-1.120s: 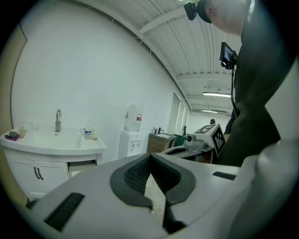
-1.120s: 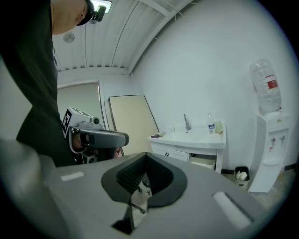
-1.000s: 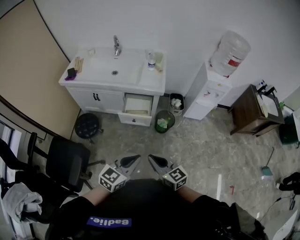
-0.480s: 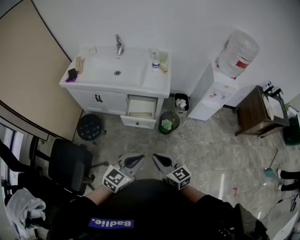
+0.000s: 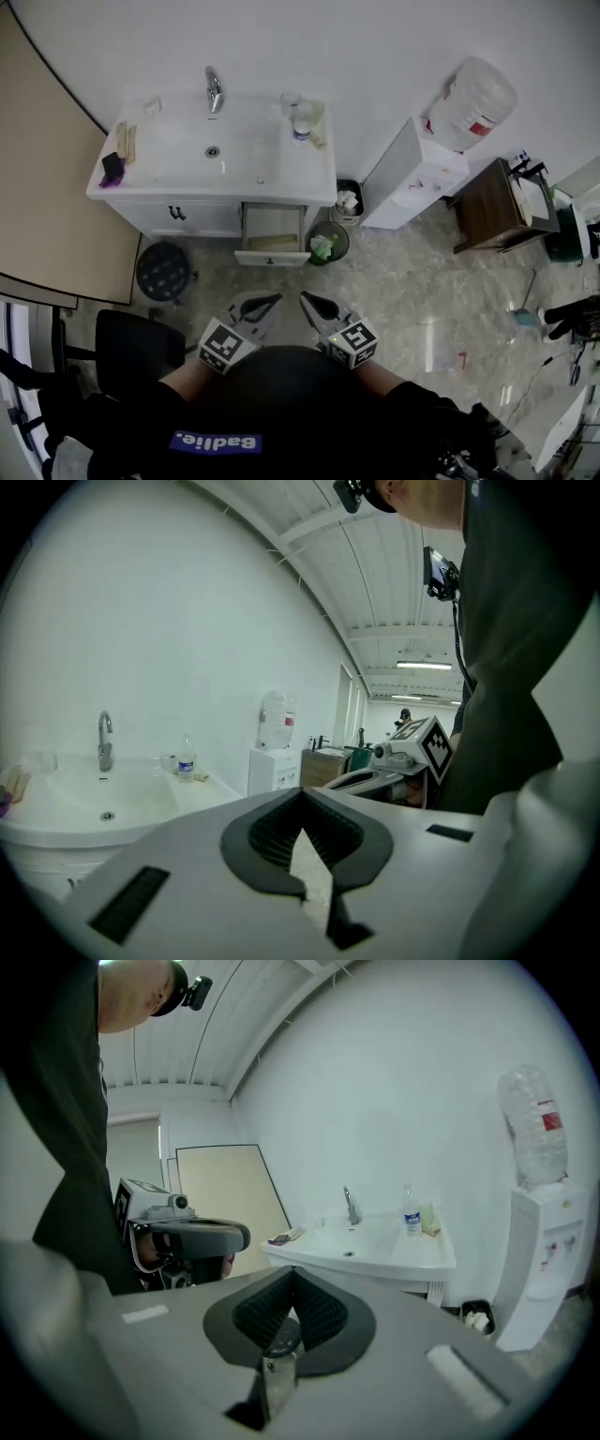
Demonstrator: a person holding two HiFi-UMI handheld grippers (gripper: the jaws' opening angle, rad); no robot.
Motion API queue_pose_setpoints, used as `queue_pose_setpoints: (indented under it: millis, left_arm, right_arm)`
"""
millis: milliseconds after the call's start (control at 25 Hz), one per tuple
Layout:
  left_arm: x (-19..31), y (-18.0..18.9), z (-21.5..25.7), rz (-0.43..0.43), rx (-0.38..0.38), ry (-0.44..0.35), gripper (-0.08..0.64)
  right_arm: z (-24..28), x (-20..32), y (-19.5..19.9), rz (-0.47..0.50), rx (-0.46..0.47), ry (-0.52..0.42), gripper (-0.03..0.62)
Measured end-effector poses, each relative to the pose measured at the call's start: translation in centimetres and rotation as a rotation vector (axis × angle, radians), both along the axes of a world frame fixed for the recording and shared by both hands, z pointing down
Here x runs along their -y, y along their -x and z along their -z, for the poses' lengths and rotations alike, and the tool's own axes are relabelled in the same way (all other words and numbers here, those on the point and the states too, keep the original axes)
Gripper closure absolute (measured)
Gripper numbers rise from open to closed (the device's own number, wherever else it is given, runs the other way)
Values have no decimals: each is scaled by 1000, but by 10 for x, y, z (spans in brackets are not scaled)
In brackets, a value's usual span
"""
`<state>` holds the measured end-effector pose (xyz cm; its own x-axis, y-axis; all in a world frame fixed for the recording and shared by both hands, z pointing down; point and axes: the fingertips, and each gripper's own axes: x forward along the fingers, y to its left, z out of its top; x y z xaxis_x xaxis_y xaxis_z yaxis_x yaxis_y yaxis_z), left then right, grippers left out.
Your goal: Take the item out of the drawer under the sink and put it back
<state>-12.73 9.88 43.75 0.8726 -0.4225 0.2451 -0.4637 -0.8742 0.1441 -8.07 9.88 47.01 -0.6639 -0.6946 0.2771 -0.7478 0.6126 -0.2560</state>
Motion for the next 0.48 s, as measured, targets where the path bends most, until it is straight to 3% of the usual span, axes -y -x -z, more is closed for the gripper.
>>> queue_pose_setpoints:
  millis: [240,480]
  left_arm:
    - [51,19,1,-43,-4,-3,554]
    - [85,8,-5,-20,8,14,554]
  right_arm:
    - [9,52,22,-44,-8,-11,591]
    - [4,82,8,-22,-6,4,591]
